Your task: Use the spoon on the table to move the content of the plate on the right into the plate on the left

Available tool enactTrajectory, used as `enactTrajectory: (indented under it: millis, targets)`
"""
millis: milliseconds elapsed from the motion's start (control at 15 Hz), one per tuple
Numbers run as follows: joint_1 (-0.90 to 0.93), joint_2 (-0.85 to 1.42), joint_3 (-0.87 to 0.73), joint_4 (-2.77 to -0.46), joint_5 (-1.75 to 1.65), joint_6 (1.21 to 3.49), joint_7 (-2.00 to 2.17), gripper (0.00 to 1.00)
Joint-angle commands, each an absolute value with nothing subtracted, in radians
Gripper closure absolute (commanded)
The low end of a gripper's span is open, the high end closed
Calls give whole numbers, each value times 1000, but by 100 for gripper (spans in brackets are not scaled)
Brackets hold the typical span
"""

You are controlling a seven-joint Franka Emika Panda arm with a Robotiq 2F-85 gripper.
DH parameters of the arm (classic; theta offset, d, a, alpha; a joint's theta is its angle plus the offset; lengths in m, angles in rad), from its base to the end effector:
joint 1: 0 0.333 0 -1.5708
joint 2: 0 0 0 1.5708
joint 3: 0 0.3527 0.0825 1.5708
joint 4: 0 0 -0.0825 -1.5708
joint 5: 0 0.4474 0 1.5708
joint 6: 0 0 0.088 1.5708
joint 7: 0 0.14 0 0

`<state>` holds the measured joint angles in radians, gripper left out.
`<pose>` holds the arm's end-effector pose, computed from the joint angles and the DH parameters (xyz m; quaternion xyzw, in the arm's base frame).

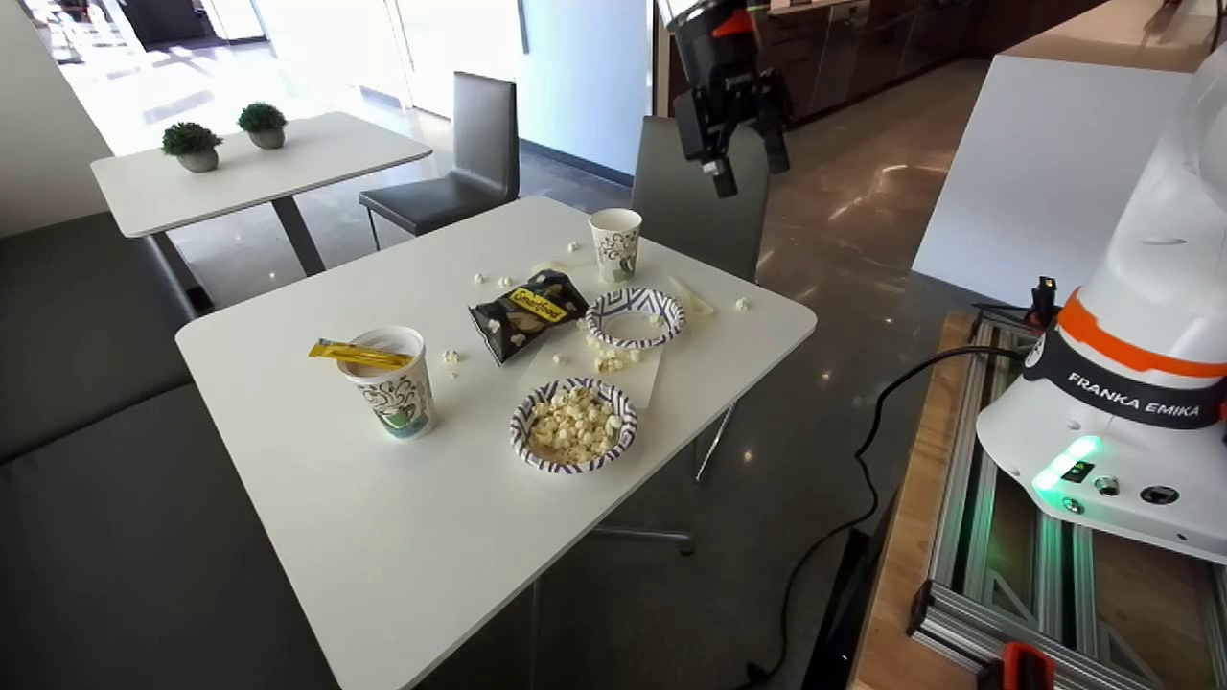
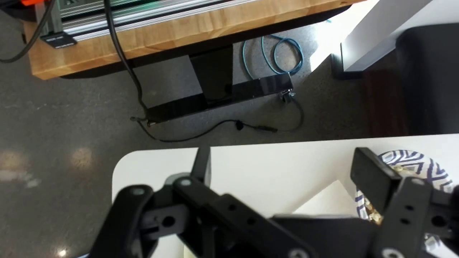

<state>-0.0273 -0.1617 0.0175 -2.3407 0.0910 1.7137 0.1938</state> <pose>0.4552 0.0069 0.3422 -0.9653 0.1158 0.2331 0.0196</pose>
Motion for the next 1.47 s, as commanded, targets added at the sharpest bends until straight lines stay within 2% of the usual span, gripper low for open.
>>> enactTrajectory:
  millis: [0, 67, 133, 333, 867, 1000, 1400]
  targets:
    - [-64, 14, -35, -2311, 153, 1772, 238, 0]
    - [-74, 55, -50, -2301, 160, 1777, 249, 0]
    - [-51, -28, -32, -2333, 124, 1767, 221, 0]
    - [-72, 56, -60, -2314, 135, 1781, 221, 0]
    - [-69, 60, -58, -2300, 139, 1781, 229, 0]
    - [-66, 89, -56, -2287, 148, 1826, 255, 0]
    - [-93, 167, -86, -2281, 180, 2183, 234, 0]
